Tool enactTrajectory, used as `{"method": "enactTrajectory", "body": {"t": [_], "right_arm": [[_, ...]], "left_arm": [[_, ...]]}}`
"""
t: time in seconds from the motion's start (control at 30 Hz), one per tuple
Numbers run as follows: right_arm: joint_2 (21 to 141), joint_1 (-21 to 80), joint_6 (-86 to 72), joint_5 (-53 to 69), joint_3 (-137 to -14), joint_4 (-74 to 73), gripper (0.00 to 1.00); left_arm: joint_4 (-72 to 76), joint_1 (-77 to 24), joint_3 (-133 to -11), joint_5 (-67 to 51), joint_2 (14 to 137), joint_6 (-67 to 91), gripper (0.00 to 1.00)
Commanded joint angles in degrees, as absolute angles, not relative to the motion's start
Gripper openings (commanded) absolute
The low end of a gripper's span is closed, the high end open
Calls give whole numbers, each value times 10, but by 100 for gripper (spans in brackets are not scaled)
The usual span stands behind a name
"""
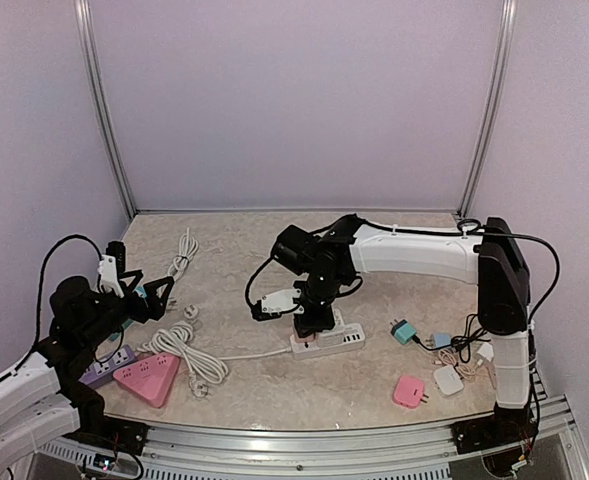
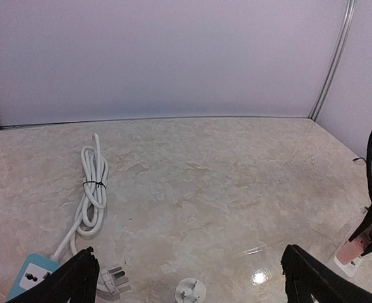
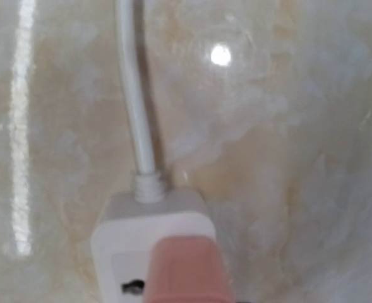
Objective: Insert the plug
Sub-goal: Insert the plug into the socket.
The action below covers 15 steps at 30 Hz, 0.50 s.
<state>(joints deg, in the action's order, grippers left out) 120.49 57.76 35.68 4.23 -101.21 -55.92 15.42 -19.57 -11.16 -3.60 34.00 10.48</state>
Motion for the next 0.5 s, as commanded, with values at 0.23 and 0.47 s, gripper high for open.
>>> {"method": "enactTrajectory", "body": {"t": [0.23, 0.47], "right_arm": [[1205, 578, 316, 25, -972, -553, 23], [1218, 584, 317, 23, -1015, -570, 45]], "left_arm": [[163, -191, -103, -37, 334, 110, 99], [165, -191, -103, -36, 330, 109, 99]]}}
